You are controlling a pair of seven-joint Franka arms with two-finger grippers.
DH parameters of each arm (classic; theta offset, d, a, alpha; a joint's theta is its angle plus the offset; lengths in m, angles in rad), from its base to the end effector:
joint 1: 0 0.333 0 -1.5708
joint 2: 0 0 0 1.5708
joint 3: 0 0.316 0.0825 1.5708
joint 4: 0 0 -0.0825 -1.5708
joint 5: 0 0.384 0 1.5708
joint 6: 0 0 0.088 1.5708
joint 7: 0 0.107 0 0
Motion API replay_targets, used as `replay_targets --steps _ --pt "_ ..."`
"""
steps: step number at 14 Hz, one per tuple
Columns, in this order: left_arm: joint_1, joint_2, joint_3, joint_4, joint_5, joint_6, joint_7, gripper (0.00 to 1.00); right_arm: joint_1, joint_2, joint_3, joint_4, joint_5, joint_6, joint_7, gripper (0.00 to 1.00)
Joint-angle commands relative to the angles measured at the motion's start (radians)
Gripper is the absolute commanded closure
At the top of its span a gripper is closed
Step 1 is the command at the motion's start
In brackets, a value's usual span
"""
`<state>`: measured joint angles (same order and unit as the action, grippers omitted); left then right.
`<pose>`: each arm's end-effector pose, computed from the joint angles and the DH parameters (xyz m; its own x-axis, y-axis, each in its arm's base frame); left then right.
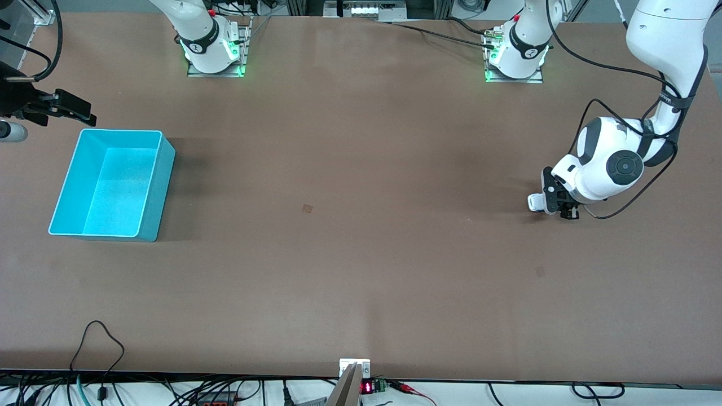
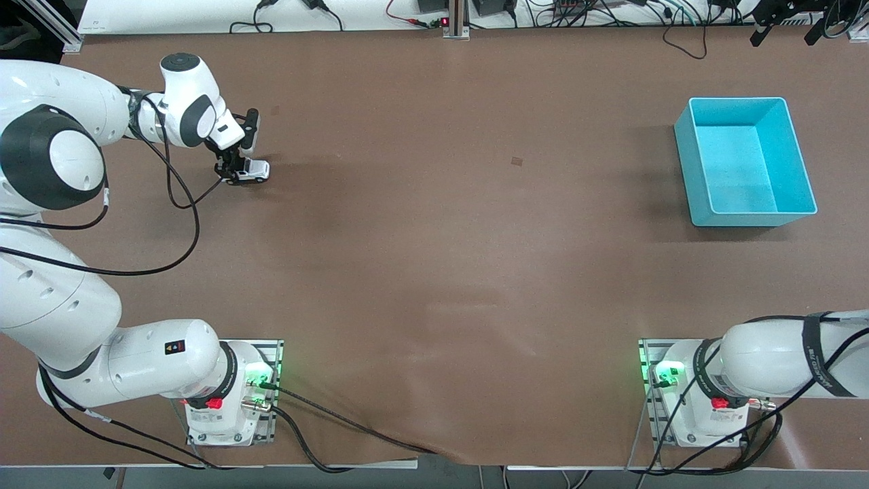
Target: Wind and store white jeep toy
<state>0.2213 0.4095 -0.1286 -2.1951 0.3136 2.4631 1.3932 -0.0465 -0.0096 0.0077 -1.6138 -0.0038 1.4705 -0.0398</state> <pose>0.5392 0.0479 0.1857 0.0110 -0.9910 -0.1337 -0.9920 -0.0276 0.1234 0.5385 -0.0213 0.6016 0.9911 0.0010 -0.1333 0.0008 -1.0000 -0.0014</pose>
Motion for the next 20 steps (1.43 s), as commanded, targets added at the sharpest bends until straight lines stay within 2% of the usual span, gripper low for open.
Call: replay_targets --steps 1,4,10,20 --pt "0.044 0.072 -0.006 0.026 0.084 0.016 -0.002 0.81 -0.003 0.007 0.0 0.02 0.005 -0.019 -0.003 0.0" --pt "0.073 0.084 -0.006 0.032 0.085 0.016 0.029 0.81 -0.003 0.007 0.0 0.02 0.005 -0.019 -0.003 0.0" --pt "0.168 0.132 -0.005 0.104 0.084 0.014 0.173 0.81 -0.001 0.007 0.0 0.02 0.005 -0.021 -0.003 0.0" --pt "0.224 0.135 0.009 0.115 0.107 0.014 0.194 0.79 0.001 0.007 0.0 0.02 0.005 -0.021 -0.002 0.0"
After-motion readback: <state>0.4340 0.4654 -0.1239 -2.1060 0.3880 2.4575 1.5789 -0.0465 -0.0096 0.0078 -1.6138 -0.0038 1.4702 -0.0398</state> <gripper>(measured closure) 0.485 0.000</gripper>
